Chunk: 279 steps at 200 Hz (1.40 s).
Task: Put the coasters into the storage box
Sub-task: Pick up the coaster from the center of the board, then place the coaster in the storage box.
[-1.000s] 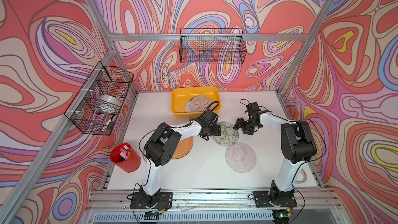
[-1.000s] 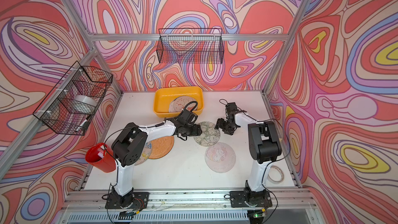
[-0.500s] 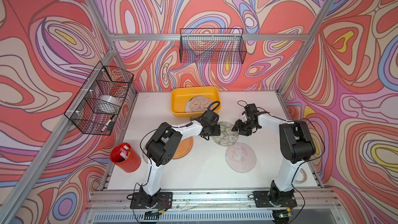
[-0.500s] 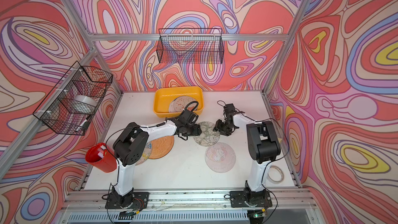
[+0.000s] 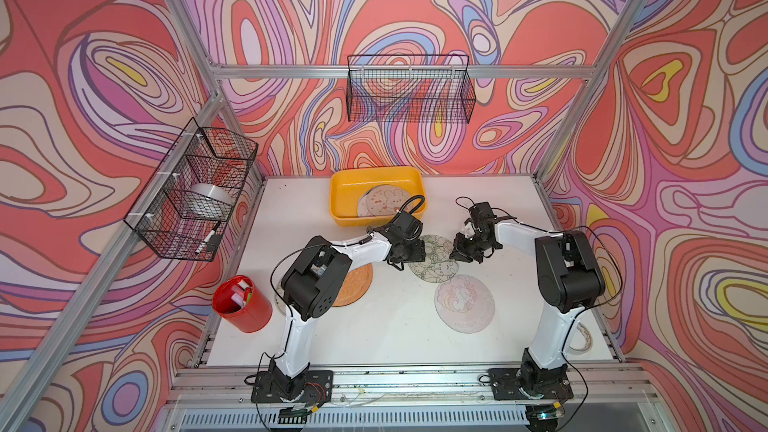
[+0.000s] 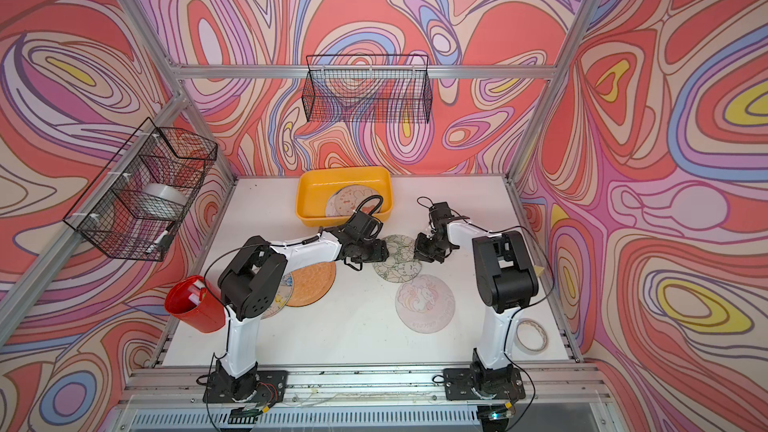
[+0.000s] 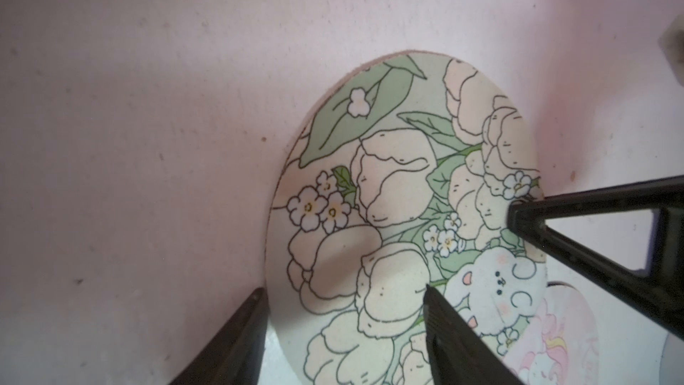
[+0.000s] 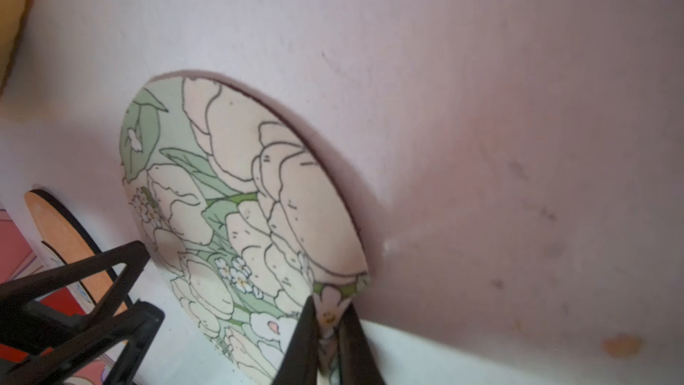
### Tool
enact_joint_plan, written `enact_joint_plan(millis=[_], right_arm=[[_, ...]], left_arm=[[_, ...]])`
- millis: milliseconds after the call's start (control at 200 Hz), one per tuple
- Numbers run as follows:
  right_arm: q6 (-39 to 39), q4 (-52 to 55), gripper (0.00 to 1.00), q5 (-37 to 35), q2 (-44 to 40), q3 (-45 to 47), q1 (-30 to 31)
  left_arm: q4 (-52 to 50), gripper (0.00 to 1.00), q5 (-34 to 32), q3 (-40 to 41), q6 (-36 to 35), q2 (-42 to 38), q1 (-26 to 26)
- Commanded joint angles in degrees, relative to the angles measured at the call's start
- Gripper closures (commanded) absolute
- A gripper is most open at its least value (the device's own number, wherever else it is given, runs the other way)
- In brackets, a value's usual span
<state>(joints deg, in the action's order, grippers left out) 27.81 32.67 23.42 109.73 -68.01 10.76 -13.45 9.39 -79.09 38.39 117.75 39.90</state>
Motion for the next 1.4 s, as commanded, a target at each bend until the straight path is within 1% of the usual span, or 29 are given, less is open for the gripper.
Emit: enact_joint_plan(millis=[0, 100, 205, 346, 421, 551, 821, 841, 1037, 1197, 1392], right_arm=[[0.1, 0.9, 1.00, -0.4, 0.2, 0.5, 0.3], [0.4, 1.8, 1.00, -0.2, -1.4, -0.4, 0.4], [0.7, 3.4, 1.00, 0.3, -4.1, -1.7, 0.6], [1.2, 6.5, 1.00, 0.8, -7.9, -5.5, 1.5], [1.5, 8.6, 1.00, 0.8, -10.2, -8.8, 2.7], [1.9, 12.0, 1.00, 0.8, -11.2, -15.6, 4.8], [3.3, 15.2, 1.00, 0.9, -8.6, -31.5, 7.9], [3.6, 15.3, 1.00, 1.1, -6.8, -32.7, 8.1], [4.8, 15.2, 1.00, 2.4, 0.9, -45.7, 10.0], [4.8, 15.4, 1.00, 2.8, 10.5, -57.2, 11.8], [6.9, 12.0, 1.00, 4.2, 21.7, -67.5, 13.6]], left_arm=[[-2.1, 0.31, 0.3, 1.4, 1.1, 1.0, 0.7], [-1.2, 0.28, 0.6, 3.1, 1.2, -1.0, 0.7], [0.8, 0.22, 0.7, 5.7, 1.2, -4.4, 0.5], [2.6, 0.17, 1.7, 10.2, 2.1, -9.2, -0.4], [3.5, 0.15, 2.5, 12.9, 3.0, -11.7, -1.3], [4.4, 0.13, 3.1, 17.0, 4.0, -15.9, -3.1], [4.4, 0.08, 3.6, 22.1, 3.9, -23.1, -5.9], [4.4, 0.07, 3.7, 22.4, 3.9, -23.4, -6.0], [4.7, 0.04, 4.2, 24.8, 4.1, -26.1, -6.9], [5.1, 0.03, 4.2, 26.9, 4.4, -28.0, -7.3], [5.5, 0.02, 4.3, 29.3, 4.8, -29.6, -7.9]])
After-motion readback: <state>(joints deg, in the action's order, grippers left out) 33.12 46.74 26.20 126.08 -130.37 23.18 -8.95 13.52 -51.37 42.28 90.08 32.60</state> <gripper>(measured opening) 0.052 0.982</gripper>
